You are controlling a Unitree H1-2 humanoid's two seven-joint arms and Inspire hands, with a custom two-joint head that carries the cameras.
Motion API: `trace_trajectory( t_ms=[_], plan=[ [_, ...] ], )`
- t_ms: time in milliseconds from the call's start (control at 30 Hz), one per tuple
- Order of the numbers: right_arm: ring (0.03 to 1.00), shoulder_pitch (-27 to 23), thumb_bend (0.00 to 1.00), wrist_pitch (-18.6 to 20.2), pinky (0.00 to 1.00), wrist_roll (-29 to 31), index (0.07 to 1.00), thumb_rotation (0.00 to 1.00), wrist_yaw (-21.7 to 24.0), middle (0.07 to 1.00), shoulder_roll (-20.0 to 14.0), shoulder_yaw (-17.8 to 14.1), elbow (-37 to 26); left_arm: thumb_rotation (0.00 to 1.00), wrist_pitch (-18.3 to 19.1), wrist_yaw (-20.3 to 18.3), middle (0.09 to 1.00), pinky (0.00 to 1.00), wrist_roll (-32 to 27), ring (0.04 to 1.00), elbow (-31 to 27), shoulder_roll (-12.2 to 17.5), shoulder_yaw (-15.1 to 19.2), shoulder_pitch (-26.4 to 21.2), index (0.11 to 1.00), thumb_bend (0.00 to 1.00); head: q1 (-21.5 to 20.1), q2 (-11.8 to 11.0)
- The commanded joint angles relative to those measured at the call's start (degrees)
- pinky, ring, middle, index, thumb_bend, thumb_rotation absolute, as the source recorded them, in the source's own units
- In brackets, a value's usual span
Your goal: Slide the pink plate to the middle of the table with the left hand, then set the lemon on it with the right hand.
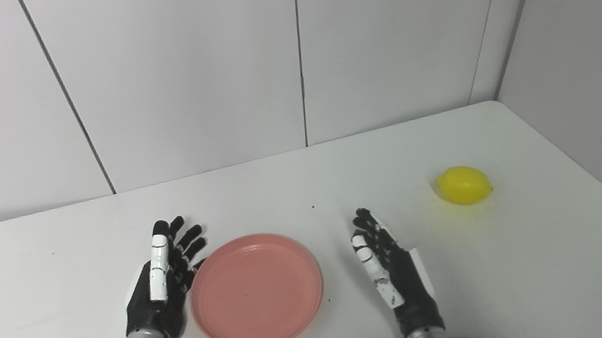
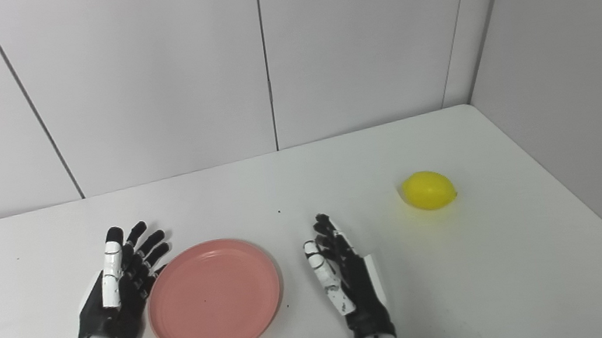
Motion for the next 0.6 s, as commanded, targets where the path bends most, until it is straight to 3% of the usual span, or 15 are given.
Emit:
trace_trajectory(
  t_ms=[0,100,300,367,567],
  plan=[
    [0.807,-3.28,0.77,0.81,0.77,-2.34,0.826,0.83,-0.88,0.834,-1.19,-0.55,-3.33,1.0,4.39,0.13,0.918,0.98,0.73,0.921,2.84,0.64,-0.13,1.23,0.971,0.69,-0.1,-0.11],
    [0.763,-5.11,0.77,3.22,0.73,-7.36,0.758,0.83,-0.88,0.771,-3.99,-0.86,-6.08,1.0,4.39,0.18,0.922,0.97,0.58,0.922,2.88,0.36,-0.02,1.33,0.974,0.67,0.0,-0.36],
    [0.704,-8.59,0.83,0.96,0.67,-11.88,0.672,0.75,-2.4,0.698,-8.53,-1.72,-5.68,1.0,4.4,0.21,0.919,0.97,0.43,0.922,2.79,0.01,-0.13,1.68,0.972,0.67,0.08,-0.44],
    [0.677,-9.44,0.85,0.48,0.61,-13.56,0.664,0.74,-2.66,0.688,-9.94,-1.7,-5.41,1.0,4.4,0.4,0.913,0.97,0.43,0.918,2.67,-0.14,-0.06,1.84,0.969,0.67,0.1,-0.5],
    [0.64,-11.37,0.88,0.87,0.56,-19.54,0.667,0.72,-2.76,0.674,-14.6,-1.28,-5.57,1.0,4.39,0.3,0.922,0.98,0.31,0.922,3.05,-0.28,0.16,1.83,0.971,0.67,0.07,-0.7]
  ],
)
